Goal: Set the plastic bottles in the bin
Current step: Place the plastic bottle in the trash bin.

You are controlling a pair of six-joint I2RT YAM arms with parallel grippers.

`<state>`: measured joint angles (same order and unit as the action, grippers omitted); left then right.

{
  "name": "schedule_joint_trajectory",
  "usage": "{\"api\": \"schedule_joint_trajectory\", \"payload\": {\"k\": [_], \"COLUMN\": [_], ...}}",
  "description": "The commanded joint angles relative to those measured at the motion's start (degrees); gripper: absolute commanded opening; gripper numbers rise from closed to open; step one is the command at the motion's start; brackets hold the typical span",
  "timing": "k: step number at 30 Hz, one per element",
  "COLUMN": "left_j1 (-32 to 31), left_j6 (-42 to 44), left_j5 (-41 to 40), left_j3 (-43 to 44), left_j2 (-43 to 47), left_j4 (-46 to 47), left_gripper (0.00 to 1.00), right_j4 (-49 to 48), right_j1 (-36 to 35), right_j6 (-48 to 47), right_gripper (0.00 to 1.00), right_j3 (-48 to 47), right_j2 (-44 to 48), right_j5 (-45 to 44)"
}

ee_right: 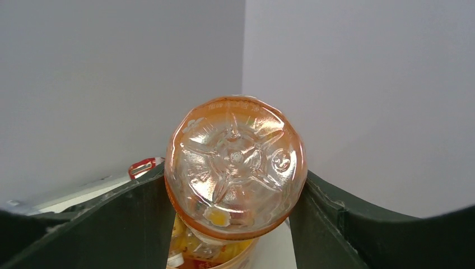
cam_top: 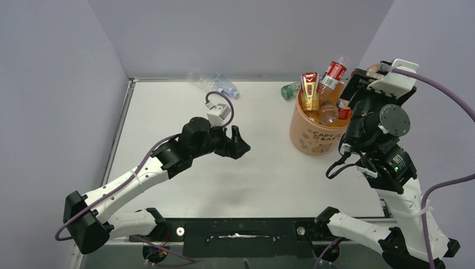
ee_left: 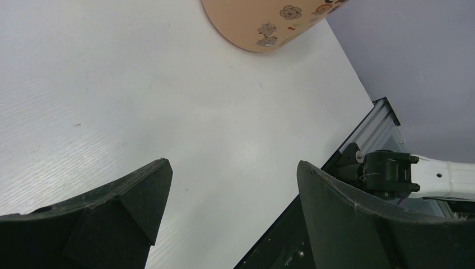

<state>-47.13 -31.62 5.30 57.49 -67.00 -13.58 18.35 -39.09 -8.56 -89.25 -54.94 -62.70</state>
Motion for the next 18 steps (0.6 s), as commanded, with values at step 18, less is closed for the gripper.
{"api": "schedule_joint_trajectory", "payload": {"k": [18], "left_j1": [0.4], "left_j6": [0.6], "left_j5": [2.8], "left_j3": [-1.7], "left_j2": [1.6], "left_j4": [2.9], "left_gripper": [0.84], "right_j4": [1.0], "right_j1": [25.6], "right_j6": [6.7], "right_gripper": [0.33], "right_j3": [3.3], "right_j2": [-8.9], "right_j5": [14.0]}}
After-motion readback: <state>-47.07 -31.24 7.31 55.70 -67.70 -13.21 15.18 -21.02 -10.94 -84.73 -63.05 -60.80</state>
